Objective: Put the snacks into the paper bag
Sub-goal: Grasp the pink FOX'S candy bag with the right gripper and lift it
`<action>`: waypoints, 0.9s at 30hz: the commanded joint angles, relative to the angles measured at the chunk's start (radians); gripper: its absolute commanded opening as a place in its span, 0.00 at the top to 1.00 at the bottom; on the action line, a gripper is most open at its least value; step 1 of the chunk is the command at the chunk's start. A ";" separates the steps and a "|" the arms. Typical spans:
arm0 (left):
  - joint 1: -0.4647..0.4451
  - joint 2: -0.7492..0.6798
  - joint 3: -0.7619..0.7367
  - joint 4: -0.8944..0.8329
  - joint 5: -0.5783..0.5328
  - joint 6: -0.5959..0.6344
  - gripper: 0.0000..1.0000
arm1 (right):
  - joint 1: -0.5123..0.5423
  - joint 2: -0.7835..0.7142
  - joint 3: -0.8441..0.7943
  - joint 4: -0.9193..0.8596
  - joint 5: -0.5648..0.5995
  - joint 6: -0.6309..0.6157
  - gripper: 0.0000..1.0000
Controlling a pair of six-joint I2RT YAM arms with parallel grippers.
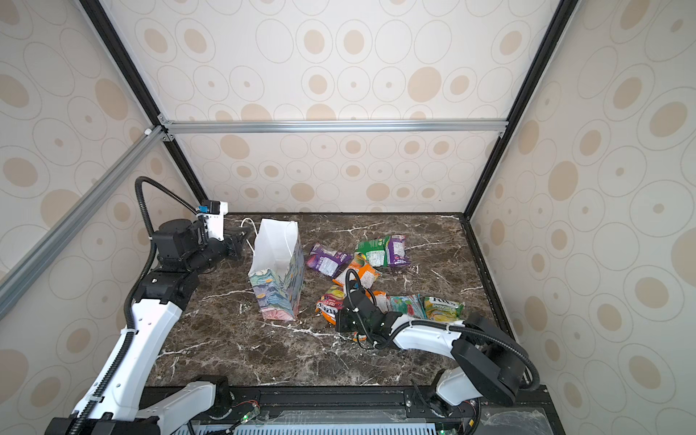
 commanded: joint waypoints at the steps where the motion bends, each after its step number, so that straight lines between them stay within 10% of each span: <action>1: 0.004 -0.012 0.004 0.021 0.014 0.018 1.00 | -0.004 -0.048 0.043 -0.077 0.045 -0.067 1.00; 27: 0.003 -0.023 -0.004 0.041 0.048 0.000 1.00 | -0.005 -0.255 0.284 -0.276 0.008 -0.416 1.00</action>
